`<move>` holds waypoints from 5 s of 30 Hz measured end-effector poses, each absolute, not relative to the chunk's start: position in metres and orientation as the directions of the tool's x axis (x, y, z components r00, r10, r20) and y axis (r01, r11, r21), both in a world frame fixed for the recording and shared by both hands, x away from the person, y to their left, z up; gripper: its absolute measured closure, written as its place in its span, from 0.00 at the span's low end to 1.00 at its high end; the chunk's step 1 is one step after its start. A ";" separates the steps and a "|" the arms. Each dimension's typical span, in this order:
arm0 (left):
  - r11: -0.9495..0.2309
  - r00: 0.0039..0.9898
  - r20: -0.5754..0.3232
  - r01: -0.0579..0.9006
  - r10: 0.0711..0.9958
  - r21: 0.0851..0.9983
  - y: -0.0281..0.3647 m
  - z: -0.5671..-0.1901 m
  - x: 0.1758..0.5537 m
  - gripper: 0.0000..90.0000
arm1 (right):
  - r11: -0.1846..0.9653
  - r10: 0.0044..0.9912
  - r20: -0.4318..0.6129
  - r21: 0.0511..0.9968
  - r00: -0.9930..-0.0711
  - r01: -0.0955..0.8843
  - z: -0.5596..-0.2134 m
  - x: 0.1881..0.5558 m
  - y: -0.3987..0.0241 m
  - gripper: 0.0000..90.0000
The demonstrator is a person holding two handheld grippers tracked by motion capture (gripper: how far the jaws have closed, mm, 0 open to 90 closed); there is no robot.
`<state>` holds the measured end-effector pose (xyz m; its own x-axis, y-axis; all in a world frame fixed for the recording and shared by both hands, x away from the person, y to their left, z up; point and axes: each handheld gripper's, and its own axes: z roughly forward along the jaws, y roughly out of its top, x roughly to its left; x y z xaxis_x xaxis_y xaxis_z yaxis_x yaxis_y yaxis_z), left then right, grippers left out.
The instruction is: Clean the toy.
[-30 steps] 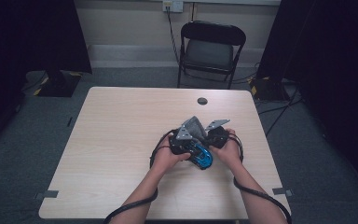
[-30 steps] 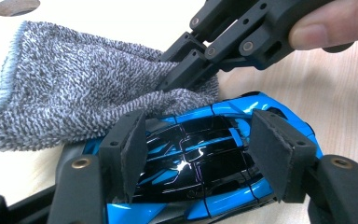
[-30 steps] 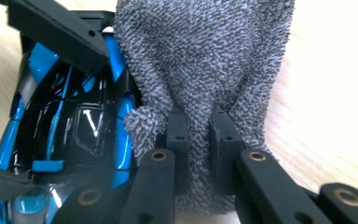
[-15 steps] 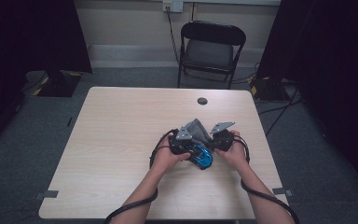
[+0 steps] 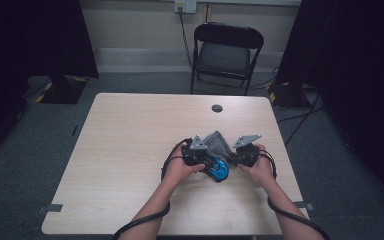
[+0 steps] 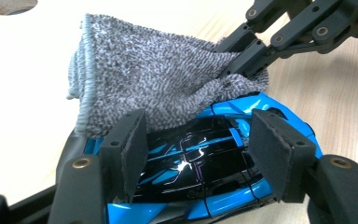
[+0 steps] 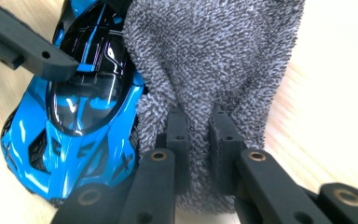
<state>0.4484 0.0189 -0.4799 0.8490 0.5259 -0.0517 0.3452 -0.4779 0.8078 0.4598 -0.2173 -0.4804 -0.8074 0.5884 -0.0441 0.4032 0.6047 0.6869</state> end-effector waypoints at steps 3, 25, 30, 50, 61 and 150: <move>-0.479 0.850 -0.049 0.342 0.524 0.808 0.019 -0.480 0.449 0.41 | 0.603 0.590 -0.042 0.687 -0.806 0.405 -0.481 0.458 -0.221 0.90; -0.478 0.849 -0.051 0.345 0.527 0.808 0.018 -0.480 0.448 0.41 | 0.595 0.590 -0.030 0.692 -0.807 0.409 -0.481 0.440 -0.246 0.89; -0.478 0.849 -0.050 0.344 0.526 0.808 0.018 -0.480 0.448 0.41 | 0.575 0.601 -0.018 0.705 -0.799 0.416 -0.482 0.433 -0.251 0.89; -0.480 0.845 -0.050 0.351 0.533 0.804 0.018 -0.479 0.448 0.41 | 0.535 0.605 0.027 0.727 -0.796 0.431 -0.486 0.400 -0.278 0.89; -0.482 0.844 -0.050 0.353 0.534 0.802 0.017 -0.479 0.448 0.41 | 0.551 0.588 0.027 0.718 -0.809 0.424 -0.484 0.383 -0.284 0.89; -0.342 0.661 -0.071 0.473 0.747 0.812 0.240 -0.460 0.372 0.22 | 0.675 0.194 0.028 0.721 -0.981 0.155 -0.478 0.394 -0.070 0.86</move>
<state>0.3723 0.2403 -0.4599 0.6609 0.7471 -0.0709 0.4733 -0.3417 0.8119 0.3943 -0.0702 -0.4781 -0.9805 0.1945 0.0280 0.1546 0.6754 0.7211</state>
